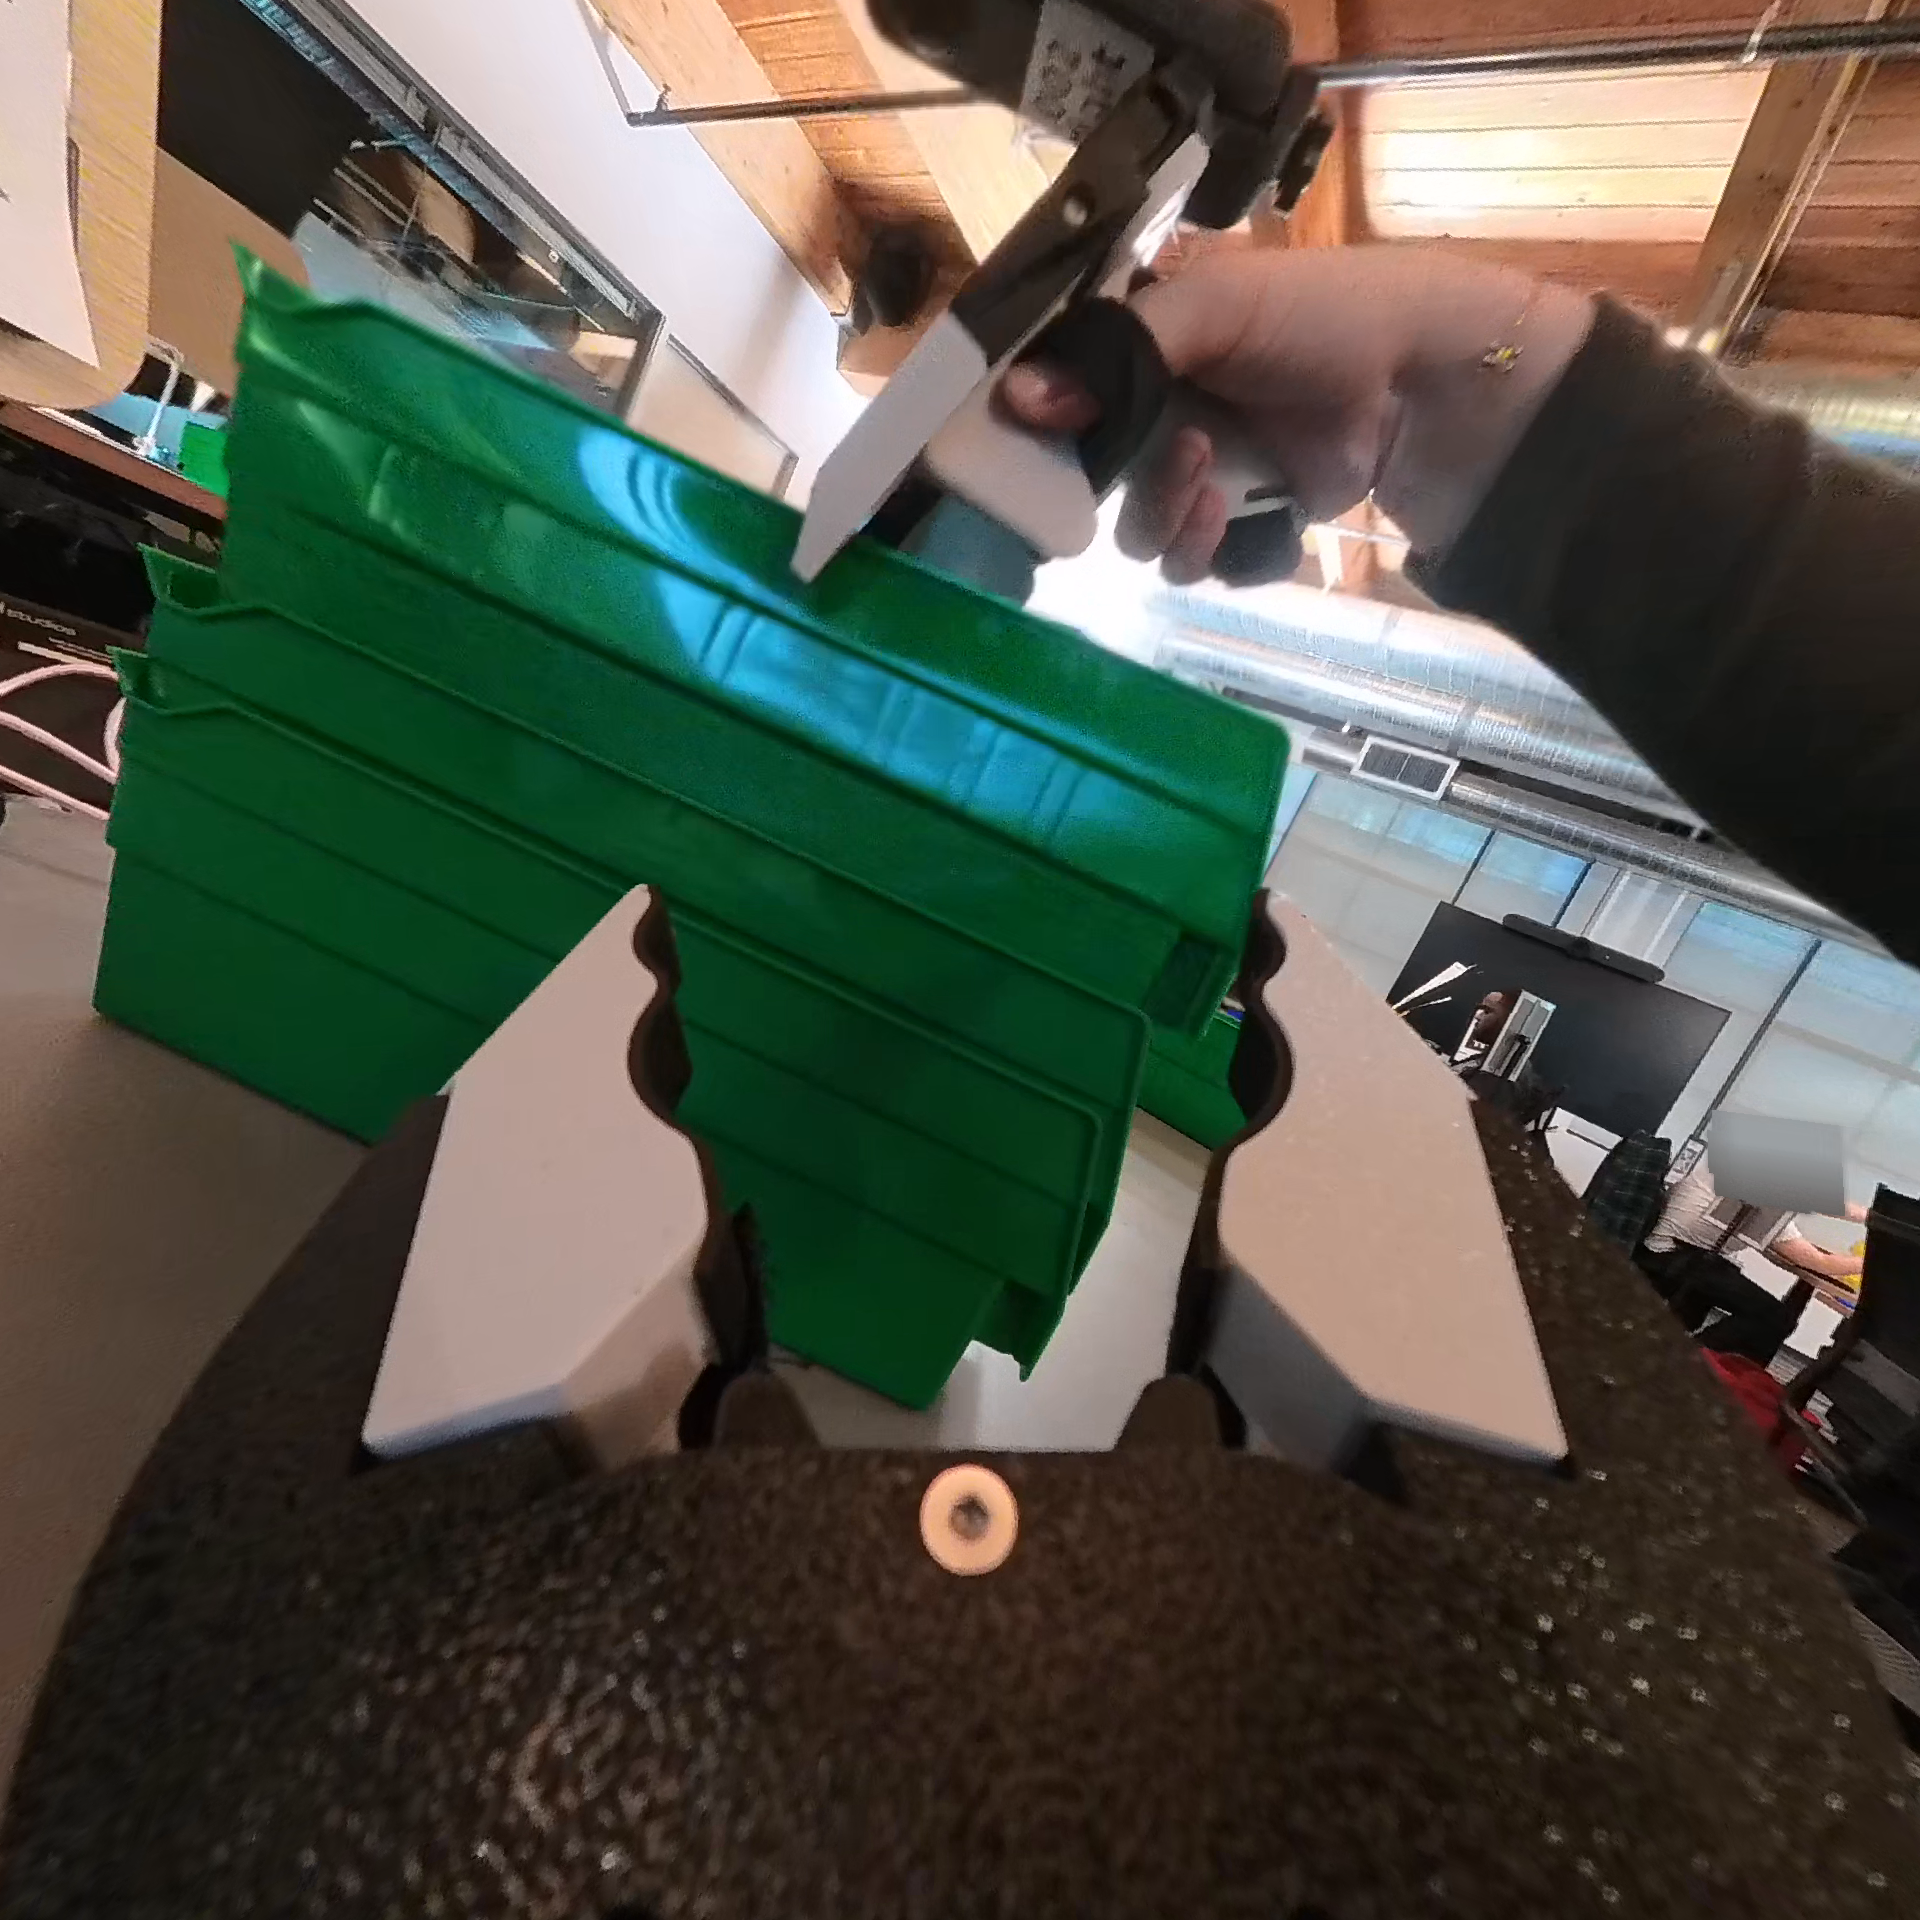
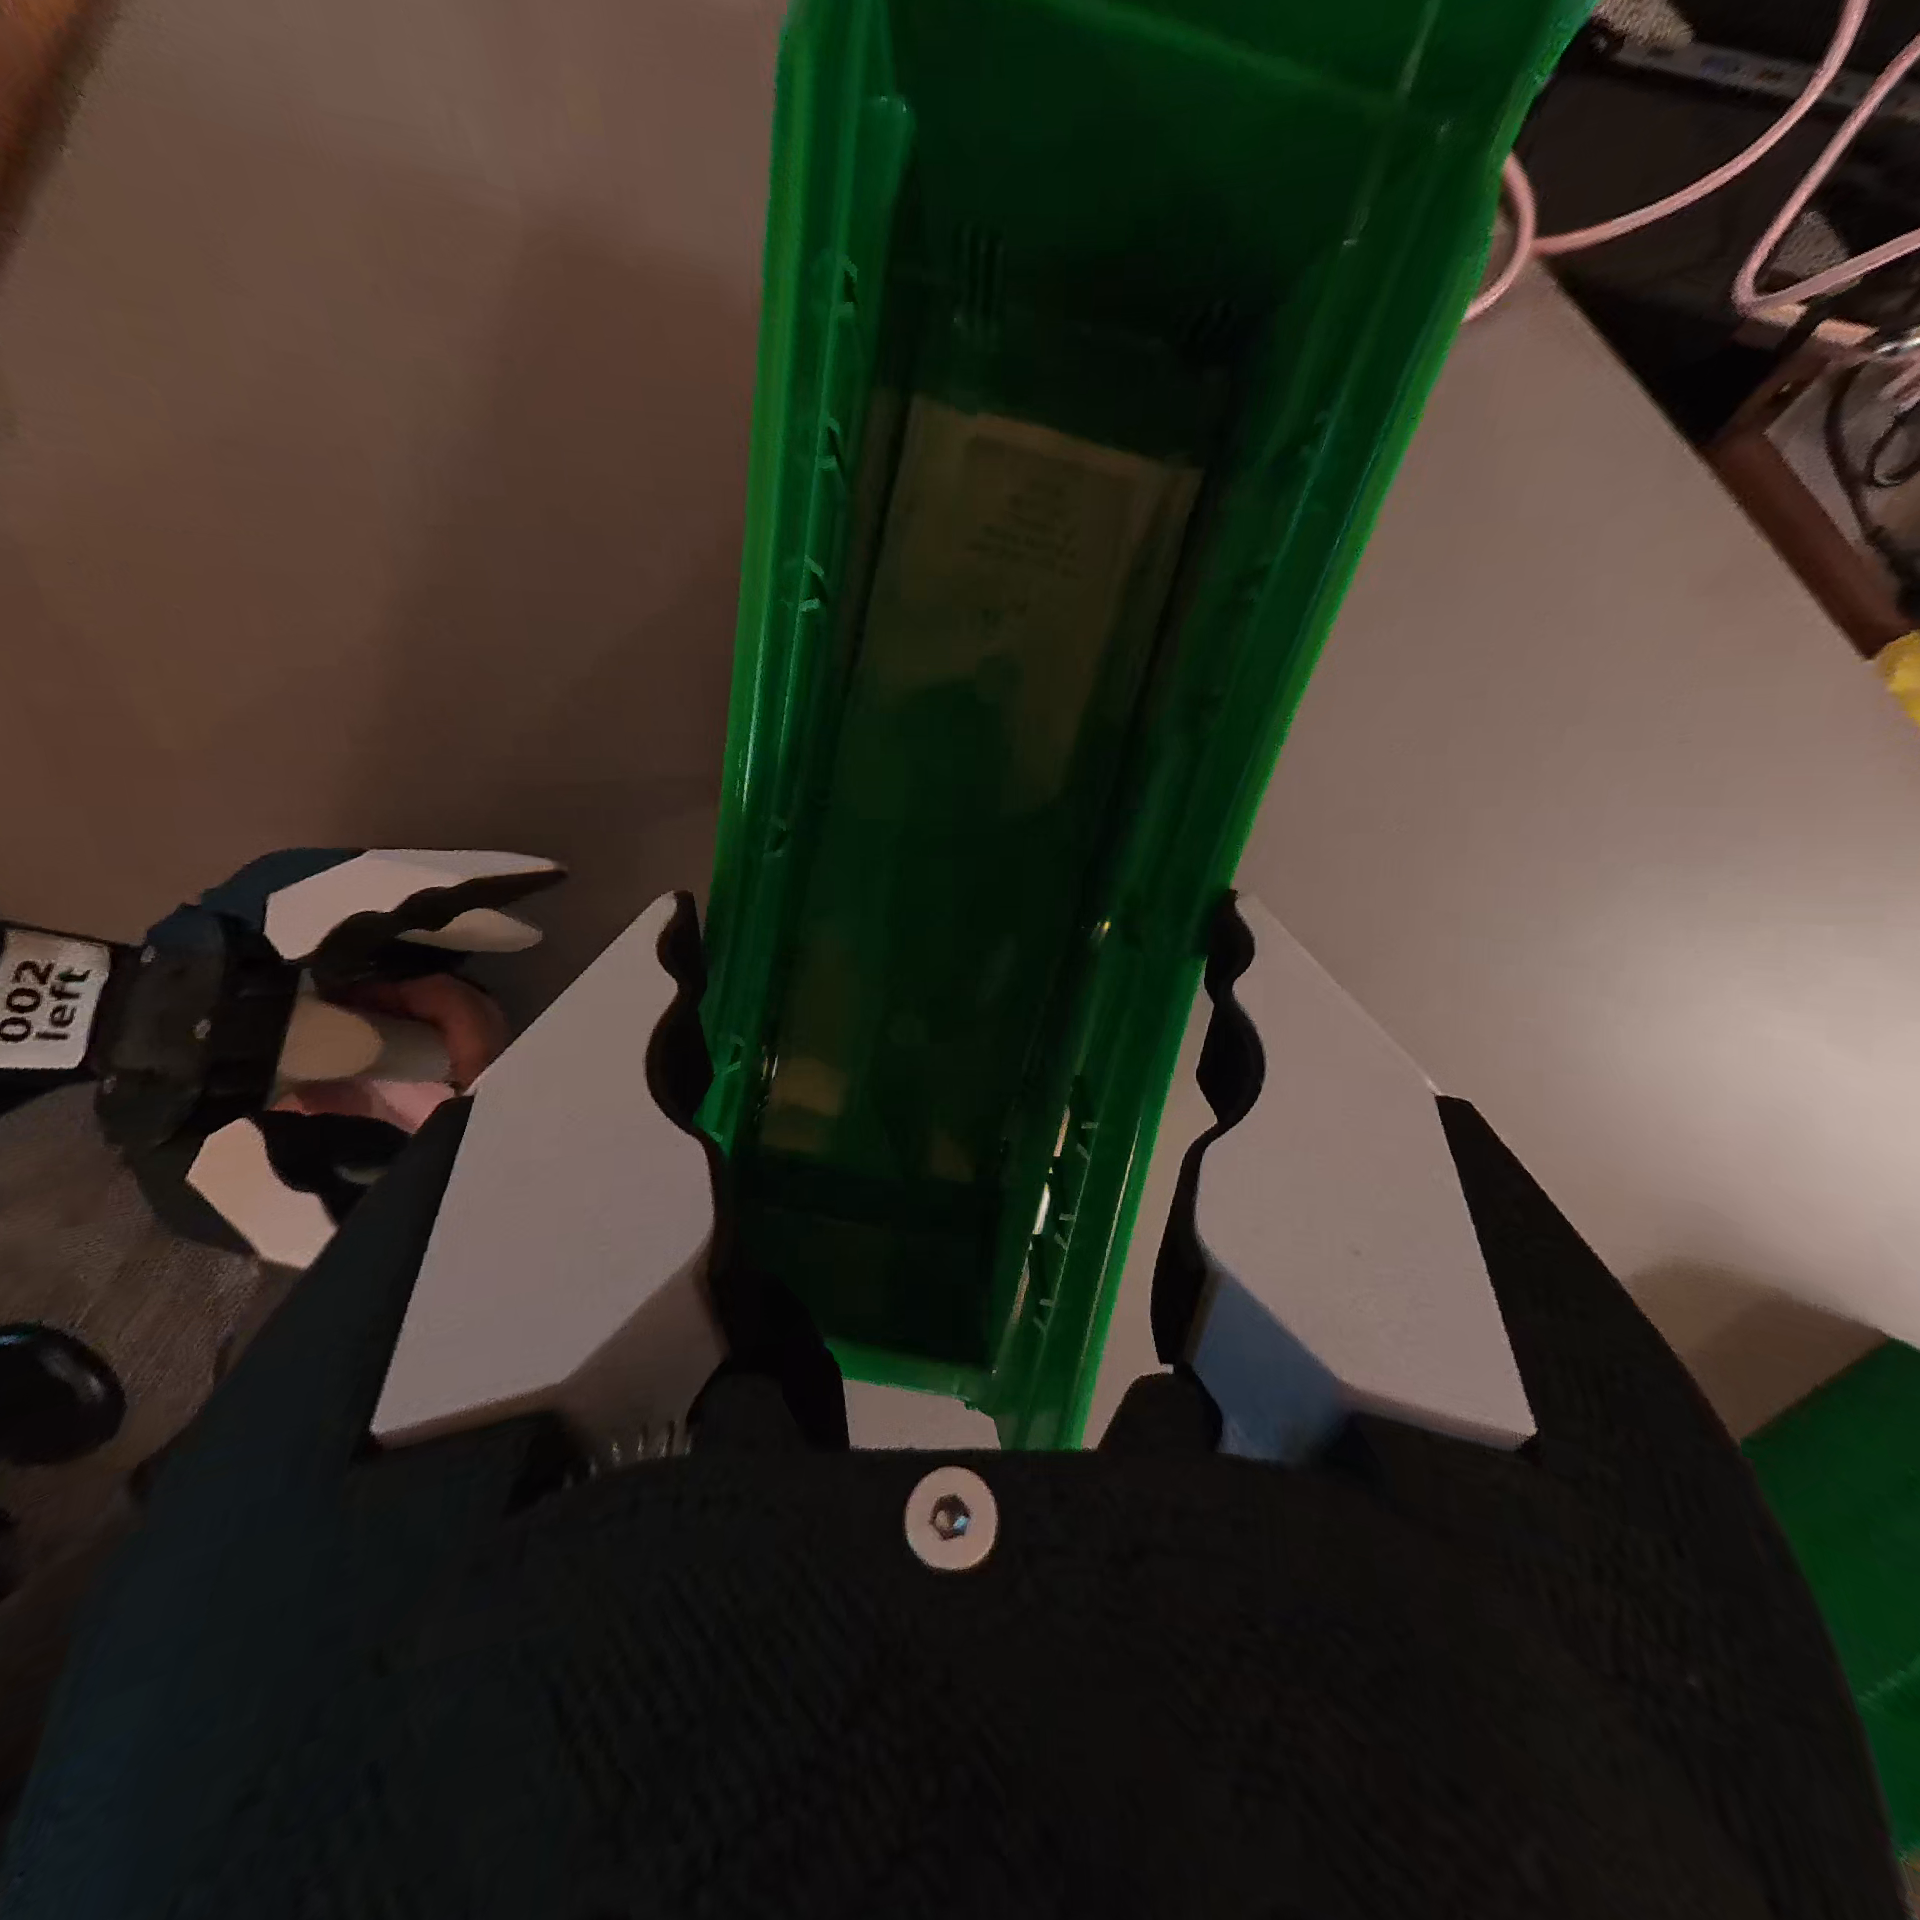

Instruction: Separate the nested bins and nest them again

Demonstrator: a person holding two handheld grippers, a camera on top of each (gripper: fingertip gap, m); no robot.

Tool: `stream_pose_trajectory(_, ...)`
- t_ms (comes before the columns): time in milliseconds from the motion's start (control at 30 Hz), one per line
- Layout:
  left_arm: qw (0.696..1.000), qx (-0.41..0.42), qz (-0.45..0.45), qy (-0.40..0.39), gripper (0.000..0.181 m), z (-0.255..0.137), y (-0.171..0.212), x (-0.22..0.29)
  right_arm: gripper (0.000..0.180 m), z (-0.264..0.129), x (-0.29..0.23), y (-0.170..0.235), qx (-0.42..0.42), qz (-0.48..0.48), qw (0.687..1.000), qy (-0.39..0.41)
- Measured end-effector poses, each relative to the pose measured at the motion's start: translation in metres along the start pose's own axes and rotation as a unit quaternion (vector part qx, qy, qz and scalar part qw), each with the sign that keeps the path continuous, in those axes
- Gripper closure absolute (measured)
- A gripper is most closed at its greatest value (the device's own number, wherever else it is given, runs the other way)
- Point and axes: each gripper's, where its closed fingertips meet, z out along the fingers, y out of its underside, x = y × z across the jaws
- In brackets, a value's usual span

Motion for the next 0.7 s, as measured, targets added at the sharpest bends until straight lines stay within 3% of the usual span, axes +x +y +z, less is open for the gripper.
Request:
stream_pose_trajectory(200, 1.000, 0.005, -0.002, 0.002, 0.075, -0.001, -0.001, 0.001, 0.082, -0.057, 0.024, -0.003, 0.049, 0.020, 0.998, -0.017)
stream_pose_trajectory(333, 1.000, 0.007, -0.004, 0.002, 0.075, -0.001, -0.002, 0.000, 0.082, -0.092, 0.070, 0.017, 0.071, 0.048, 0.996, -0.006)
stream_pose_trajectory(500, 1.000, 0.016, -0.011, 0.004, 0.075, -0.002, -0.004, 0.000, 0.081, -0.114, 0.149, 0.072, 0.073, 0.103, 0.992, 0.013)
stream_pose_trajectory(700, 0.999, 0.037, -0.024, 0.005, 0.075, -0.005, -0.011, -0.001, 0.081, -0.092, 0.241, 0.160, 0.035, 0.182, 0.981, 0.051)
